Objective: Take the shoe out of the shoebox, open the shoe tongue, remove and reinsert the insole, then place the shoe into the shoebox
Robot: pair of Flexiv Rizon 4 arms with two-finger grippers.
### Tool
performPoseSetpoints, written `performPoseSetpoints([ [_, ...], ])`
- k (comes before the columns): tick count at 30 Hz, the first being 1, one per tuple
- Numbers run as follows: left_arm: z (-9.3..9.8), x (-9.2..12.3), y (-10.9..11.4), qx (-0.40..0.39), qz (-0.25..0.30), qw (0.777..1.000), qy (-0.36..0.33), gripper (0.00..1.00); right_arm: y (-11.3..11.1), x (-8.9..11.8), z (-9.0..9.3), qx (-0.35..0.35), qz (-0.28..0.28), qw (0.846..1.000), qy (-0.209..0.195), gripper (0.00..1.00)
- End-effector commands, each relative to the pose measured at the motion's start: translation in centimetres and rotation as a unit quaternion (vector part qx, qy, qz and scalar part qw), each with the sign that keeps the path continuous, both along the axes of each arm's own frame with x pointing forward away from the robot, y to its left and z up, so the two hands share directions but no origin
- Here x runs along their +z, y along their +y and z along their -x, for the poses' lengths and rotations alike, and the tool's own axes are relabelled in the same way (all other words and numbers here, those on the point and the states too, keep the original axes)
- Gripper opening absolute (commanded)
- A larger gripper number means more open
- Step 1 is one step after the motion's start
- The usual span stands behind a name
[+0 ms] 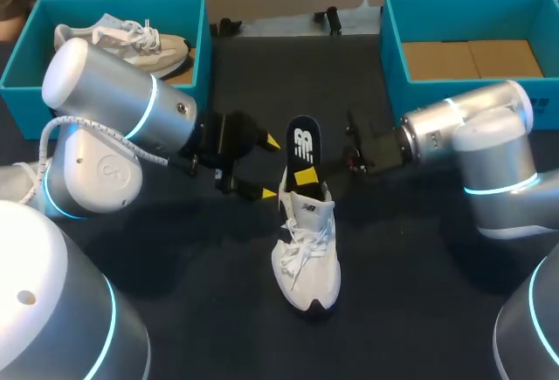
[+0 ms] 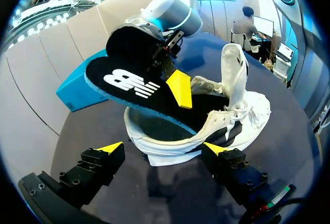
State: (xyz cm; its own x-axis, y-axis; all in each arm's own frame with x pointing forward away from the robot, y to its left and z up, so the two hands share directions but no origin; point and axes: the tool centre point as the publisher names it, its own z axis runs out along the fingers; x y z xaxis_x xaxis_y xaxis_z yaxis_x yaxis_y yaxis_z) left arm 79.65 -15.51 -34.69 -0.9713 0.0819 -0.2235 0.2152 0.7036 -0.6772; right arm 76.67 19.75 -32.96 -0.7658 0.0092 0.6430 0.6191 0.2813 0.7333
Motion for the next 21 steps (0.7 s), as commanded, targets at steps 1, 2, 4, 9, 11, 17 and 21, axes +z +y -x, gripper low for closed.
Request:
performPoseSetpoints([
  [1,0.1,0.0,-0.1,0.001,-0.001,1.0,-0.001,1.0,0.0,-0.7,-0.1,0.007,0.0,1.0,0.01,0.0],
  [2,0.1,0.0,-0.1,0.001,-0.001,1.0,-0.001,1.0,0.0,-0.9,-0.1,0.007,0.0,1.0,0.012,0.0],
  [4,0.1,0.0,-0.1,0.001,-0.001,1.0,-0.001,1.0,0.0,-1.3,0.3,0.009,0.004,1.0,0.026,0.0],
  [9,0.1,0.0,-0.1,0.001,-0.001,1.0,-0.001,1.0,0.2,-2.0,1.7,0.008,0.009,0.999,0.051,0.0],
  [11,0.1,0.0,-0.1,0.001,-0.001,1.0,-0.001,1.0,0.3,-2.2,2.2,0.007,0.008,0.998,0.058,0.0],
  [17,0.1,0.0,-0.1,0.001,-0.001,1.0,-0.001,1.0,0.4,-2.5,3.0,0.003,0.007,0.998,0.07,0.0],
  [21,0.1,0.0,-0.1,0.001,-0.001,1.0,-0.001,1.0,0.4,-1.7,2.7,0.002,0.012,0.998,0.061,0.2],
])
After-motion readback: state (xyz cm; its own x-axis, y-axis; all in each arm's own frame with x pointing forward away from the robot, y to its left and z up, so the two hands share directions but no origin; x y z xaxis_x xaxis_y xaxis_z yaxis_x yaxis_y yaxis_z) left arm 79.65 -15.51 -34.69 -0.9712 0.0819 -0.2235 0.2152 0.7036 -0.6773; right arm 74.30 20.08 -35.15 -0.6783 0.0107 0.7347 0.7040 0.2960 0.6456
